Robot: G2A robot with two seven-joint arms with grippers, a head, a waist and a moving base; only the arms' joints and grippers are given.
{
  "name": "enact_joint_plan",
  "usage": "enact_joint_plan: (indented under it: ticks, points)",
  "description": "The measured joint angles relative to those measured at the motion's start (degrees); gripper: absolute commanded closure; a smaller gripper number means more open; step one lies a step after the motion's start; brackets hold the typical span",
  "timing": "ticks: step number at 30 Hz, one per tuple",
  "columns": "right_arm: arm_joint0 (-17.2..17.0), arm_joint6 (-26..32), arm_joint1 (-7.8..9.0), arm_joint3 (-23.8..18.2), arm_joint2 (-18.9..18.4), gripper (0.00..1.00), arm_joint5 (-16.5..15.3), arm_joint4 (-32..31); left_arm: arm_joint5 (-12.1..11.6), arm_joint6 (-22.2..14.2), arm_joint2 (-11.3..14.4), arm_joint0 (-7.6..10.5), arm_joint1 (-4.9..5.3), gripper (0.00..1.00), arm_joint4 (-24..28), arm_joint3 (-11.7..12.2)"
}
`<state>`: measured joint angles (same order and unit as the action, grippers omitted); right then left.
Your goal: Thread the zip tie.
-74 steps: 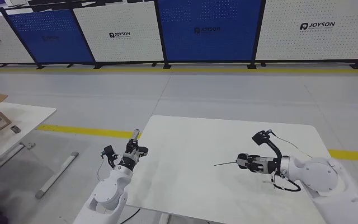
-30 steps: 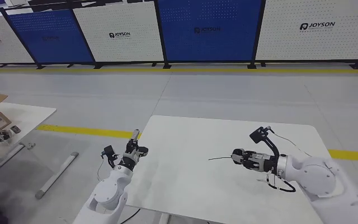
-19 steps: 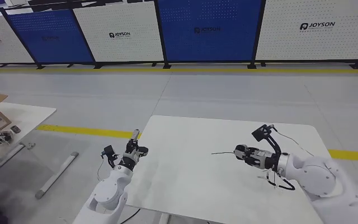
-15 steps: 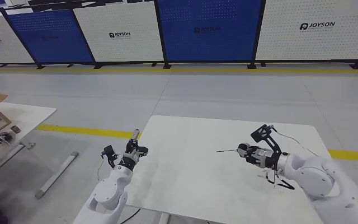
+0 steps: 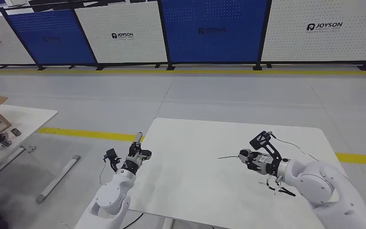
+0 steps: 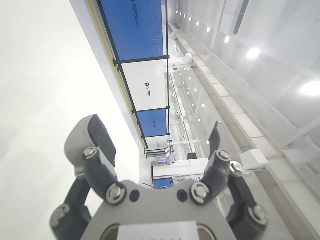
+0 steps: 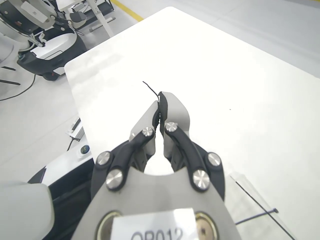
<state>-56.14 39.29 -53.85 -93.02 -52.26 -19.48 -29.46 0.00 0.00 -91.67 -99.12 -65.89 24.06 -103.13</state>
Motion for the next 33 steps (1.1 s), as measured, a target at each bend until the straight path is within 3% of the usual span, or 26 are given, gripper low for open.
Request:
enact_joint_plan:
  ticks: [4, 7, 14, 17, 33]
  points:
    - [-0.5, -2.6, -0.21, 0.0, 0.1, 1.0, 1.9, -3.1, 0.0, 0.0, 0.0, 0.0, 0.0, 0.0, 0.0, 0.0]
    - [-0.5, -6.8, -0.34, -0.4, 0.5, 1.0, 0.0, -8.0, 0.0, 0.0, 0.0, 0.0, 0.0, 0.0, 0.0, 0.0]
    - [0.0, -17.2, 0.95, -1.4, 5.0, 1.0, 0.0, -18.9, 0.0, 0.0, 0.0, 0.0, 0.0, 0.0, 0.0, 0.0]
    - [1.3, -19.0, 1.63, -0.7, 7.5, 1.0, 0.0, -18.9, 0.0, 0.0, 0.0, 0.0, 0.0, 0.0, 0.0, 0.0]
    - [1.4, -18.9, 1.63, -0.7, 7.4, 1.0, 0.0, -18.8, 0.0, 0.0, 0.0, 0.0, 0.0, 0.0, 0.0, 0.0]
